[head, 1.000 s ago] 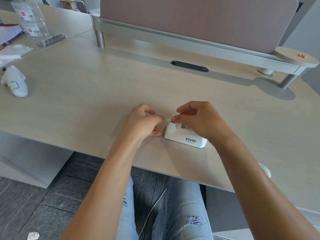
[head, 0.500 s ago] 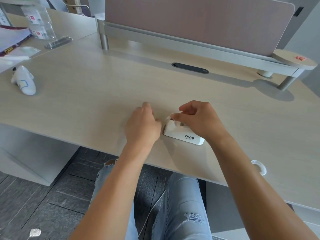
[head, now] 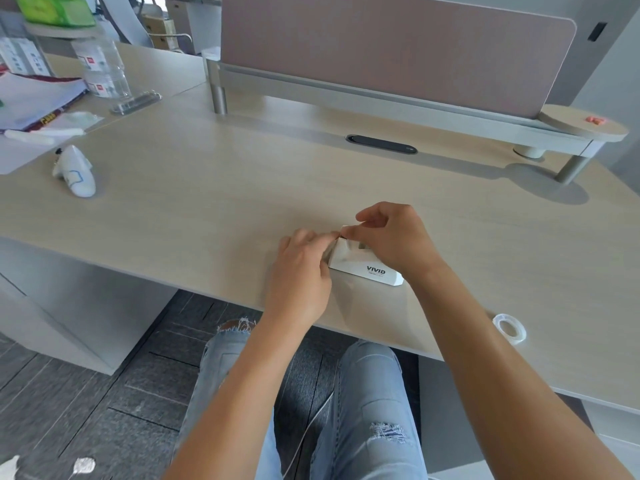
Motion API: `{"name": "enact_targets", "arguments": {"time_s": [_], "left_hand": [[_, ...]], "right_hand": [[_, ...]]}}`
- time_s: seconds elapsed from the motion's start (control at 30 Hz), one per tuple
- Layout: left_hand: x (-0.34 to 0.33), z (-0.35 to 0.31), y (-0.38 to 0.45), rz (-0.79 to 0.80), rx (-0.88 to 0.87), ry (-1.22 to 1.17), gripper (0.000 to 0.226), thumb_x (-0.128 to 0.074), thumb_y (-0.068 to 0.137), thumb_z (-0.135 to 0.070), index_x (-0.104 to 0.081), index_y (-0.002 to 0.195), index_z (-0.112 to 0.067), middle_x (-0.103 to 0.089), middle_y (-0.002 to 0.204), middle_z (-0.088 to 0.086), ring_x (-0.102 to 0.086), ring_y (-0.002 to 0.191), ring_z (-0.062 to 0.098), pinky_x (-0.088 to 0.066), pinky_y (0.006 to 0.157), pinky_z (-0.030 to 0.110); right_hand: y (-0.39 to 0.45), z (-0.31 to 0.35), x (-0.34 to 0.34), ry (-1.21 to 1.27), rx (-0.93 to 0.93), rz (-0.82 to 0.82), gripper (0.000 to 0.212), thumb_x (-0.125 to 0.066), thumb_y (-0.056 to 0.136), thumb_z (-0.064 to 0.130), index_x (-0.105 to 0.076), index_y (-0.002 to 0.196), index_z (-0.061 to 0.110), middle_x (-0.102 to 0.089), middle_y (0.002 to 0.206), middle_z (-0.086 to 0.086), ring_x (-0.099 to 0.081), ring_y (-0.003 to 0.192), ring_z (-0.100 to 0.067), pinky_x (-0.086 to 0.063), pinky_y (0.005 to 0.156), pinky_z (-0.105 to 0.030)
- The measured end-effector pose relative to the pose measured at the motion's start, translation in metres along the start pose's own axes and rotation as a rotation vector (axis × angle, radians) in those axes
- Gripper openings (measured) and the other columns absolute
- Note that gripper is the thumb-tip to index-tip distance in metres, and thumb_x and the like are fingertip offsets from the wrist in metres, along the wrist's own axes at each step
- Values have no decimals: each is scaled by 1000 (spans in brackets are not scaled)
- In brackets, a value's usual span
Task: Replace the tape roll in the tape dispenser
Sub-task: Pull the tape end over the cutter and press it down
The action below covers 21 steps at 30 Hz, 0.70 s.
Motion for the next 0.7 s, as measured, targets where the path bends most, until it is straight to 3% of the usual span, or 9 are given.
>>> {"name": "enact_targets", "arguments": {"time_s": [0.2,0.3,0.4,0.5,0.7], "left_hand": [[0,3,-5,-1,-18,83,41,-51,93,1,-72,122,-18,-62,114,8,-53,112,32,-48,90,43],[3,4,-8,-75,4,52,37,-54,92,-1,-68,125,-10,-67,118,13,-59,114,37,-50,92,48],[7,4,-16,-195,26,-4,29,-60,93,-7,-68,120,-10,-70,114,12,-64,108,36,-54,87,50],[7,-2,-27,-255,0,-63,9,-61,93,-14,-66,99,-11,-70,98,5,-65,94,31,-52,80,47],[-5,-9,-31,-97,-54,-68,27,-59,98,-28,-60,76,-12,-61,68,1,-54,64,24,-48,60,41]], "right_hand": [[1,-3,-2,12,-2,-7,40,-92,76,32,-73,109,16,-77,103,-6,-77,90,-24,-58,67,-25],[-2,-4,-1,43,37,-34,31,-85,84,28,-74,109,14,-76,96,0,-73,76,-16,-55,59,-19],[-11,-4,6,100,134,-180,14,-74,93,23,-77,103,15,-77,94,9,-73,83,-9,-54,75,-22],[-30,5,23,182,236,-298,10,-68,97,16,-77,100,16,-76,93,13,-67,82,7,-50,77,-12],[-96,52,73,464,389,-346,15,-66,94,5,-75,98,16,-76,85,2,-71,69,-12,-54,67,-24]]}}
Point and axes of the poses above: each hand's wrist, its own y-axis towards the middle knuckle, its own x-axis out of the back of the hand, z = x × y, the point moved 3 cm from there along y, towards the middle knuckle
